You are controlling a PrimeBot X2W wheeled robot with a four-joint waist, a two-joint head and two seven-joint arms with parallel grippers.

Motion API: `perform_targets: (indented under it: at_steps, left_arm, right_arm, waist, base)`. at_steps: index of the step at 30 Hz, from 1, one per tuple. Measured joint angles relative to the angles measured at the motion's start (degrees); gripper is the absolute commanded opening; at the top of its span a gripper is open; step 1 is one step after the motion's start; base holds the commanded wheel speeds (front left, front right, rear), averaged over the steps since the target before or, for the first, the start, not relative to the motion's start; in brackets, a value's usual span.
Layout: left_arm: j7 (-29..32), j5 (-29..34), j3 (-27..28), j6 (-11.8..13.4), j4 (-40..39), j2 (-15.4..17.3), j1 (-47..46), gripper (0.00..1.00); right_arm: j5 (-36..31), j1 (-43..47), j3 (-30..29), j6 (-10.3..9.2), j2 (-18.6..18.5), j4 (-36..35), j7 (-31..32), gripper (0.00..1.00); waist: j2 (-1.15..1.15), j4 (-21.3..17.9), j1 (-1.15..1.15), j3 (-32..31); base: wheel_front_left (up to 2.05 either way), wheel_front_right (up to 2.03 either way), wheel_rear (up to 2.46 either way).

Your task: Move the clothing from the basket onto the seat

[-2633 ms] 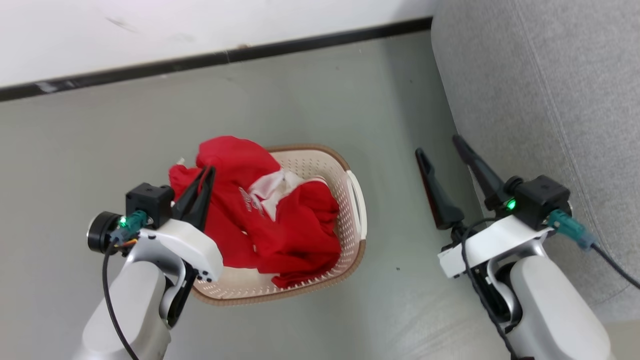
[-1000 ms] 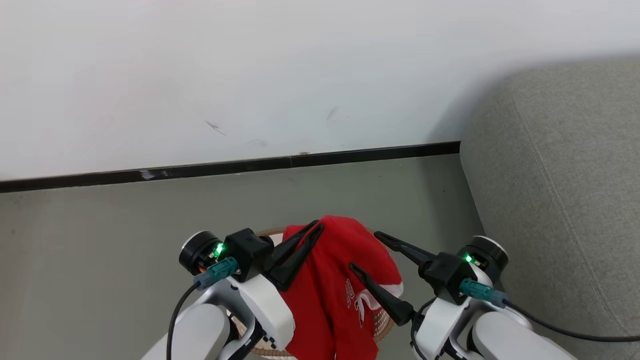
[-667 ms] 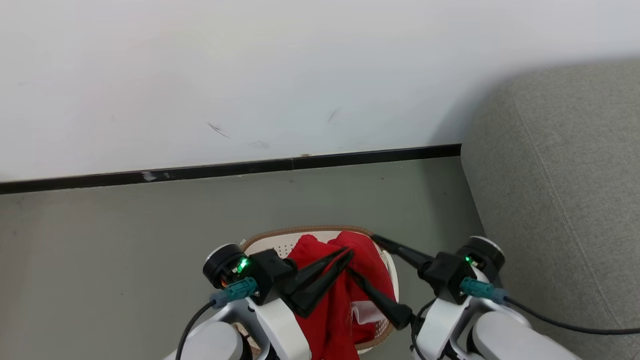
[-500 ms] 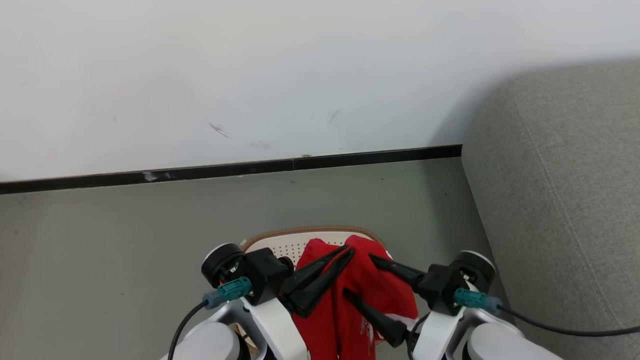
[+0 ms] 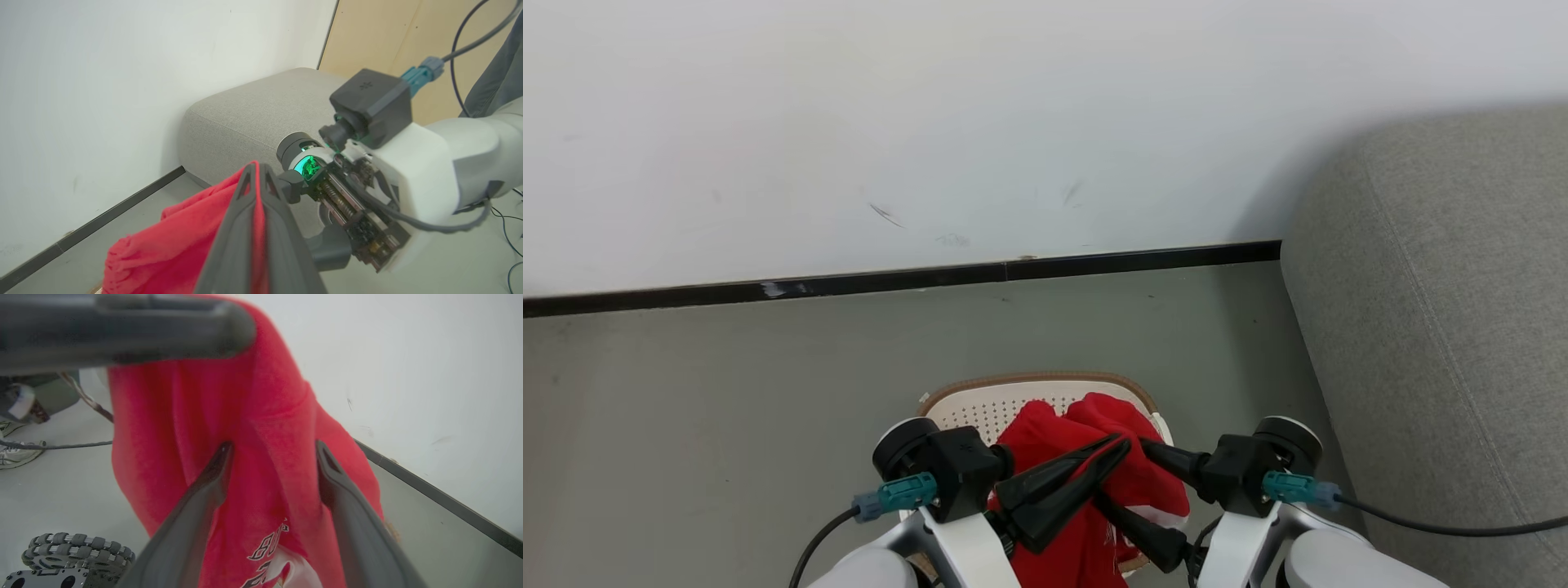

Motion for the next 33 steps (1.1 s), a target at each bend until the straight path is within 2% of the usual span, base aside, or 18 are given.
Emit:
perform_targets:
  at_steps: [1,2,3,11,16,18,19,21,22,33]
  left_arm:
    - [0.0,-0.1,0.0,0.0,-0.1,0.2,0.0,0.00]
    - [-0.1,-0.1,0.0,0.0,-0.2,0.3,0.0,0.00]
    - [-0.1,-0.3,0.1,0.0,-0.3,0.4,0.0,0.00]
    - [-0.6,-1.1,0.9,0.0,-0.7,2.1,0.0,0.00]
    - [-1.3,-1.1,1.7,0.0,-0.7,2.9,0.0,0.18]
    - [-1.5,-1.1,2.1,0.0,-0.7,3.2,0.0,0.44]
    - [-1.6,-1.1,2.2,0.0,-0.7,3.3,0.0,0.52]
    - [-1.7,-1.1,2.3,0.0,-0.7,3.4,0.0,0.96]
    - [-2.0,-1.1,2.4,0.0,-0.7,3.4,0.0,1.00]
    - [-4.4,-0.5,3.7,0.0,-0.2,4.5,0.0,1.00]
  right_arm:
    - [0.3,-0.1,0.2,0.00,0.0,-0.2,0.0,0.49]
    - [0.5,-0.4,0.4,0.00,0.0,-0.4,0.0,0.32]
    - [0.7,-0.6,0.6,0.00,0.0,-0.6,0.0,0.00]
    - [2.7,-0.9,1.3,0.00,-0.2,-2.0,0.0,0.00]
    - [3.9,-0.9,-0.1,0.00,-0.4,-2.7,0.0,0.00]
    - [4.0,-0.9,-0.8,0.00,-0.7,-2.8,0.0,0.00]
    - [4.2,-0.9,-1.3,0.00,-0.9,-2.8,0.0,0.00]
    - [4.2,-0.9,-1.7,0.00,-1.1,-2.8,0.0,0.00]
    - [4.2,-0.9,-2.1,0.00,-1.3,-2.9,0.0,0.00]
    - [4.2,-0.5,-7.5,0.00,-2.4,-3.9,0.0,0.00]
  waist:
    - [0.00,0.0,0.00,0.0]
    - [0.00,0.0,0.00,0.0]
    - [0.00,0.0,0.00,0.0]
    - [0.00,-0.1,0.00,0.0]
    - [0.00,-0.4,0.00,0.1]
    - [0.00,-0.4,0.00,0.2]
    - [0.00,-0.5,0.00,0.2]
    - [0.00,-0.5,0.00,0.3]
    - [0.00,-0.6,0.00,0.3]
    - [0.00,-1.6,0.00,0.8]
  base:
    - [0.00,0.00,0.00]
    - [0.00,0.00,0.00]
    - [0.00,0.00,0.00]
    - [0.00,0.00,0.00]
    - [0.00,0.00,0.00]
    - [0.00,0.00,0.00]
    - [0.00,0.00,0.00]
    - [0.00,0.00,0.00]
    - [0.00,0.00,0.00]
    - [0.00,0.00,0.00]
